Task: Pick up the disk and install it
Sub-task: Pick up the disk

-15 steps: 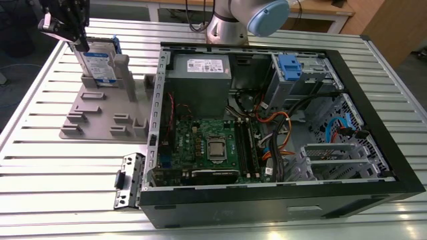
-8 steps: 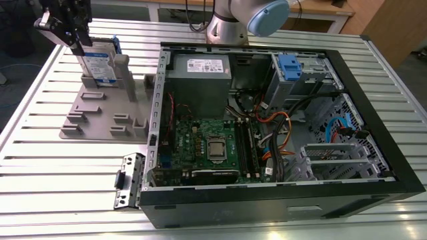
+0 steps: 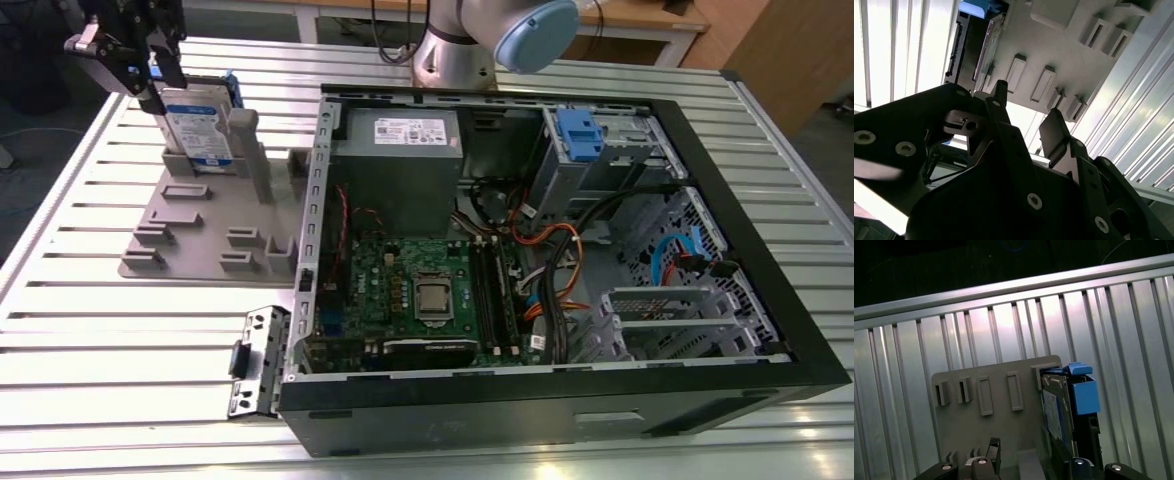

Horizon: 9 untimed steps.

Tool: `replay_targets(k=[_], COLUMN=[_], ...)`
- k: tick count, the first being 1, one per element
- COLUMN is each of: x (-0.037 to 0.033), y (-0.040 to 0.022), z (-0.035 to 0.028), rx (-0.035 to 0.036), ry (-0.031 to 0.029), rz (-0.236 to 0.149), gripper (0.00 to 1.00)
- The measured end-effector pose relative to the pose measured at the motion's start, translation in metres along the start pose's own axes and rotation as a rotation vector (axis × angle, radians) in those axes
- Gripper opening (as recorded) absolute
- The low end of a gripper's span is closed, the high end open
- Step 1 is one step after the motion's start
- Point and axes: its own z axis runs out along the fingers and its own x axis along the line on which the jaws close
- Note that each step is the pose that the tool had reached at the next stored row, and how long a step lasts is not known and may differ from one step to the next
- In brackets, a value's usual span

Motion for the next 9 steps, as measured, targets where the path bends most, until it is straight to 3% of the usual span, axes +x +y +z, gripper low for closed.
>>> replay_targets(k=[4,9], x=[-0.0025,-0.0147], y=[0.0005,0.0029], z=[0.0001,0.0005], rx=[0.0000,0.0001], ry=[0.0000,-0.0001], rz=[0.000,0.000], gripper=[0.53,0.53])
